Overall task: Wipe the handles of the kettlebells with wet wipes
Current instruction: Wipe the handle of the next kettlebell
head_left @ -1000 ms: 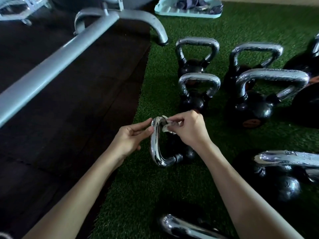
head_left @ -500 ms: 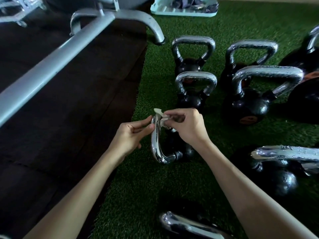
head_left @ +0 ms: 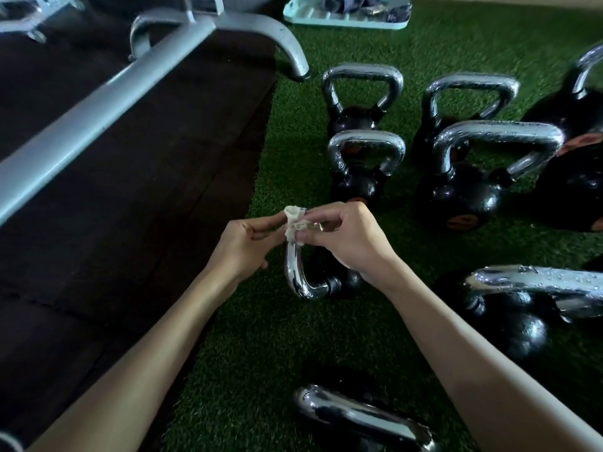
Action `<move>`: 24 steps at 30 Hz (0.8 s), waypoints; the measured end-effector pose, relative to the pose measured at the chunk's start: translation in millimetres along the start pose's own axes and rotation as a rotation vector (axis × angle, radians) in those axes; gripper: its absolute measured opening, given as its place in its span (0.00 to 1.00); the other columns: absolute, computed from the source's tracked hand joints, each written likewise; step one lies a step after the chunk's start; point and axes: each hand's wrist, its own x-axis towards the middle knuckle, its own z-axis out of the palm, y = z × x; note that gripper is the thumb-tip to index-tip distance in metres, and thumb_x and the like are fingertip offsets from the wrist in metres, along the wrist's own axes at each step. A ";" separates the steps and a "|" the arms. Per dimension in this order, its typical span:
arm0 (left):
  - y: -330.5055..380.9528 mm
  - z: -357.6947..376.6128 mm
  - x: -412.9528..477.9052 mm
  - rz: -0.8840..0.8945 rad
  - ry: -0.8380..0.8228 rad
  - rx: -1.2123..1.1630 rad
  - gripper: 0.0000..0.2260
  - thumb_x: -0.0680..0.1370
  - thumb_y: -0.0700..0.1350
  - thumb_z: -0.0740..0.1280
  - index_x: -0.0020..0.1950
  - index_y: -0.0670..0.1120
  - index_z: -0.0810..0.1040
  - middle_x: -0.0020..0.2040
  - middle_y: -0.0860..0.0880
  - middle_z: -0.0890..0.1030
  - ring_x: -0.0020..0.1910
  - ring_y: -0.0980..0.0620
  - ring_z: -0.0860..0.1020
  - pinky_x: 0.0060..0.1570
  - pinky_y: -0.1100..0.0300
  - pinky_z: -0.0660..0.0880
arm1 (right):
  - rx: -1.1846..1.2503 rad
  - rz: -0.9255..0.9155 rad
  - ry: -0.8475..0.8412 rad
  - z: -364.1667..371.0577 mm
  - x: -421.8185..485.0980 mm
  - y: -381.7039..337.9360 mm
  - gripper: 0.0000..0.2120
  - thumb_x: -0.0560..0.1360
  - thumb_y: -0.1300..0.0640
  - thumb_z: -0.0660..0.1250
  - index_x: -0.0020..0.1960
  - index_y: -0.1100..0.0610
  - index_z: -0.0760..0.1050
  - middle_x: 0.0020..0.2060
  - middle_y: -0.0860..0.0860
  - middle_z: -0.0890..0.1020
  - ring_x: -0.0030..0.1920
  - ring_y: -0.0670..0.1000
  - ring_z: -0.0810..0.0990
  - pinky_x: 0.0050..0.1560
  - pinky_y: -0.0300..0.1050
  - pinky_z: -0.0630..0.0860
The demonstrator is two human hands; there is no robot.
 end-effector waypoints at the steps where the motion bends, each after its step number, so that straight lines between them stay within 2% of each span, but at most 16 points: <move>1: 0.9 0.9 0.5 -0.001 0.008 -0.017 0.10 0.79 0.46 0.72 0.57 0.59 0.82 0.47 0.60 0.87 0.29 0.64 0.77 0.23 0.68 0.70 | -0.022 0.002 -0.002 -0.9 -1.9 -1.3 0.12 0.68 0.51 0.82 0.50 0.49 0.87 0.45 0.40 0.86 0.47 0.40 0.82 0.42 0.27 0.73; 3: 1.8 2.4 1.4 0.002 0.027 -0.058 0.11 0.78 0.46 0.72 0.61 0.55 0.84 0.54 0.58 0.85 0.33 0.65 0.80 0.23 0.68 0.69 | -0.072 -0.007 -0.020 -0.4 -16.0 -3.6 0.12 0.67 0.50 0.82 0.50 0.49 0.88 0.41 0.41 0.86 0.41 0.35 0.80 0.38 0.27 0.71; 5: 2.1 3.1 0.8 0.014 0.043 -0.075 0.14 0.77 0.48 0.73 0.63 0.52 0.84 0.56 0.58 0.85 0.37 0.62 0.81 0.24 0.68 0.70 | -0.123 -0.034 -0.048 2.2 -32.4 -2.6 0.12 0.67 0.49 0.82 0.49 0.49 0.88 0.37 0.41 0.84 0.33 0.35 0.77 0.33 0.29 0.70; 9: 0.0 4.4 1.1 0.018 0.058 -0.085 0.15 0.76 0.50 0.75 0.62 0.52 0.85 0.51 0.58 0.87 0.29 0.60 0.76 0.24 0.67 0.68 | -0.210 -0.096 -0.057 7.2 -45.3 -1.5 0.09 0.68 0.50 0.81 0.48 0.48 0.88 0.33 0.40 0.83 0.32 0.36 0.77 0.33 0.30 0.68; 11: 0.9 6.4 3.5 0.018 0.062 -0.092 0.13 0.75 0.51 0.76 0.59 0.52 0.85 0.48 0.59 0.87 0.36 0.54 0.80 0.32 0.64 0.73 | -0.251 -0.135 0.000 9.8 -48.1 -2.0 0.09 0.68 0.48 0.80 0.48 0.46 0.87 0.33 0.39 0.82 0.34 0.37 0.77 0.35 0.31 0.68; 13: 3.6 8.3 5.5 0.027 0.059 -0.097 0.13 0.75 0.51 0.76 0.58 0.52 0.86 0.49 0.56 0.87 0.45 0.57 0.85 0.43 0.64 0.77 | -0.231 -0.170 0.039 10.5 -52.5 -1.0 0.09 0.68 0.50 0.81 0.47 0.47 0.87 0.33 0.36 0.80 0.36 0.37 0.78 0.36 0.30 0.69; 14: 5.8 9.1 4.7 0.035 0.051 -0.082 0.13 0.75 0.51 0.76 0.59 0.52 0.85 0.50 0.55 0.87 0.42 0.61 0.84 0.40 0.67 0.77 | -0.212 -0.183 0.042 9.1 -55.3 1.3 0.09 0.67 0.51 0.82 0.47 0.47 0.87 0.33 0.35 0.80 0.37 0.37 0.79 0.37 0.29 0.70; 15: 7.8 9.7 3.4 0.046 0.044 -0.053 0.14 0.75 0.52 0.76 0.59 0.52 0.85 0.48 0.55 0.87 0.36 0.64 0.82 0.34 0.69 0.75 | -0.209 -0.197 0.037 7.0 -58.2 5.3 0.10 0.67 0.52 0.82 0.47 0.48 0.87 0.35 0.35 0.81 0.38 0.38 0.79 0.37 0.28 0.70; 17: 9.4 10.2 1.6 0.067 0.030 0.012 0.14 0.75 0.54 0.75 0.60 0.55 0.85 0.44 0.58 0.87 0.27 0.63 0.75 0.26 0.68 0.71 | -0.275 -0.231 0.018 3.9 -63.9 18.9 0.10 0.66 0.53 0.83 0.46 0.49 0.87 0.38 0.37 0.82 0.41 0.40 0.79 0.40 0.29 0.72; 20: 10.1 9.5 3.3 0.060 0.020 0.036 0.14 0.75 0.56 0.75 0.60 0.56 0.84 0.43 0.57 0.87 0.25 0.58 0.73 0.29 0.63 0.74 | -0.369 -0.259 0.031 4.2 -70.9 39.7 0.10 0.66 0.56 0.82 0.46 0.50 0.87 0.42 0.42 0.85 0.44 0.42 0.78 0.44 0.36 0.76; 24: 15.9 12.8 5.4 0.064 0.025 0.071 0.14 0.75 0.57 0.75 0.58 0.56 0.85 0.43 0.59 0.87 0.29 0.55 0.76 0.32 0.59 0.76 | -0.311 -0.331 0.123 8.1 -69.5 36.2 0.12 0.66 0.57 0.82 0.49 0.52 0.87 0.44 0.43 0.86 0.44 0.41 0.79 0.48 0.31 0.73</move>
